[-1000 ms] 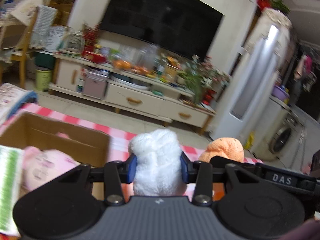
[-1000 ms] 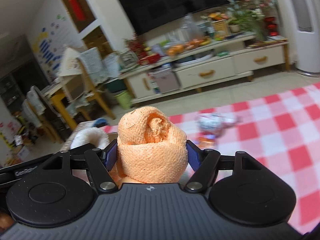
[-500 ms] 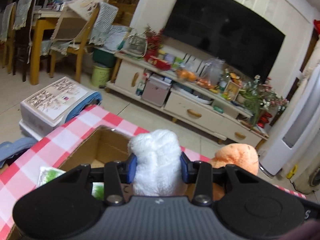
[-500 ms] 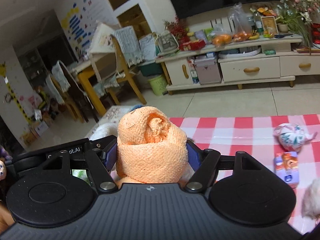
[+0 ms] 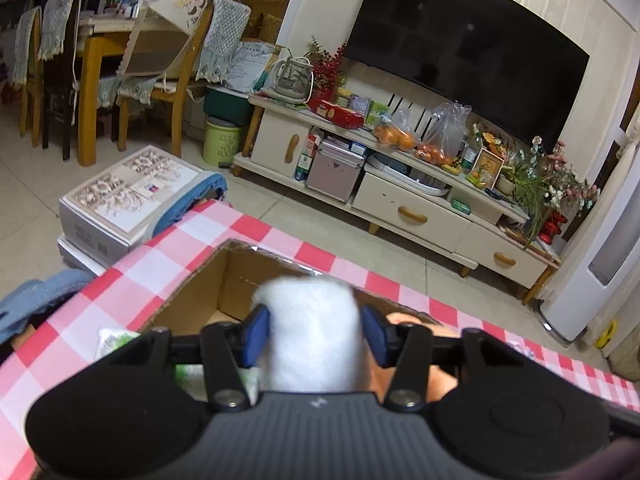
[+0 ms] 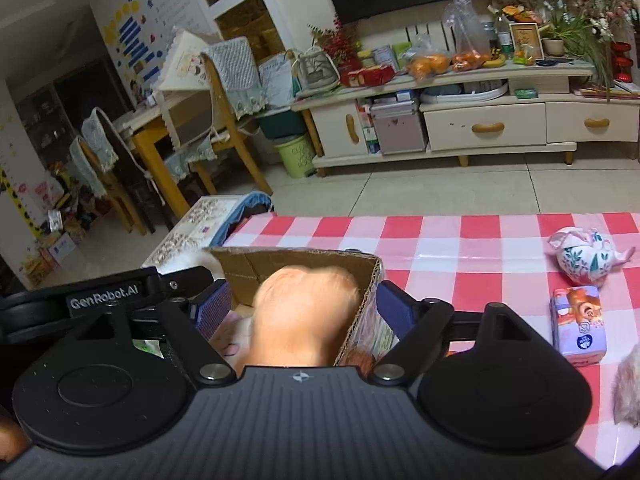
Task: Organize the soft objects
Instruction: 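Open both grippers to drop the orange roll and white plush into the box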
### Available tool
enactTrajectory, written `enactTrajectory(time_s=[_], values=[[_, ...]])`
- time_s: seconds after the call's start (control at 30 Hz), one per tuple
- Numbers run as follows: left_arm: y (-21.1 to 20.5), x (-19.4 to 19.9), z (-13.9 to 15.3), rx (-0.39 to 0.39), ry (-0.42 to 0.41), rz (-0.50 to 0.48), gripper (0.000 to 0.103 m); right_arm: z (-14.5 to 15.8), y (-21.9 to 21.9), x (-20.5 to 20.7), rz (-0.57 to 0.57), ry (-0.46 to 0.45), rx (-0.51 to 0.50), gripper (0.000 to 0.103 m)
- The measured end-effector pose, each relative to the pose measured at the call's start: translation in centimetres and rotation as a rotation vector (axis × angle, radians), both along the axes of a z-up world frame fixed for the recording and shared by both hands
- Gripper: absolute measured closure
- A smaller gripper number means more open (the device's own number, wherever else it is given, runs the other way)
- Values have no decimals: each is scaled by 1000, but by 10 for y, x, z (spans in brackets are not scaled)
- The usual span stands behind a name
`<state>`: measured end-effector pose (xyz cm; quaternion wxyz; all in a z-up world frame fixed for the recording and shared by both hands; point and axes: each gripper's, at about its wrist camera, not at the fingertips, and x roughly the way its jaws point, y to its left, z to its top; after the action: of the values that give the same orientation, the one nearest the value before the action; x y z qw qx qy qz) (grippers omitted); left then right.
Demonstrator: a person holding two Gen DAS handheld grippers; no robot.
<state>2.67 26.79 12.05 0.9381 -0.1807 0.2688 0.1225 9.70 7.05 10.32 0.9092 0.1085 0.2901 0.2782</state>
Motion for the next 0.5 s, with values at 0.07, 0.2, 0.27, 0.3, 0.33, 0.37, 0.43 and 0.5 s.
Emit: enactTrajectory(time_s=[0.07,0.2,0.27,0.3,0.33,0.37,0.43,0.5], values=[[-3,-3,4,17,-13,4,37,4,-6,-6,-15,-11,17,3],[-15,-11,11,76,-39,-19,25,11,-23,-25,-58,-57,31,3],[-24,-15,14,111,-51,-39,21,13,-32,-37,-82,-77,25,2],[-28,-18,15,120,-55,-54,20,14,-37,-43,-88,-86,22,2],[-33,-21,15,129,-60,-74,17,14,-41,-48,-94,-95,16,2],[-36,-24,15,136,-64,-87,12,14,-45,-54,-104,-102,4,2],[-46,-30,15,163,-71,-112,8,13,-54,-65,-123,-110,-18,2],[-56,-37,15,196,-80,-141,7,11,-64,-76,-137,-113,-27,2]])
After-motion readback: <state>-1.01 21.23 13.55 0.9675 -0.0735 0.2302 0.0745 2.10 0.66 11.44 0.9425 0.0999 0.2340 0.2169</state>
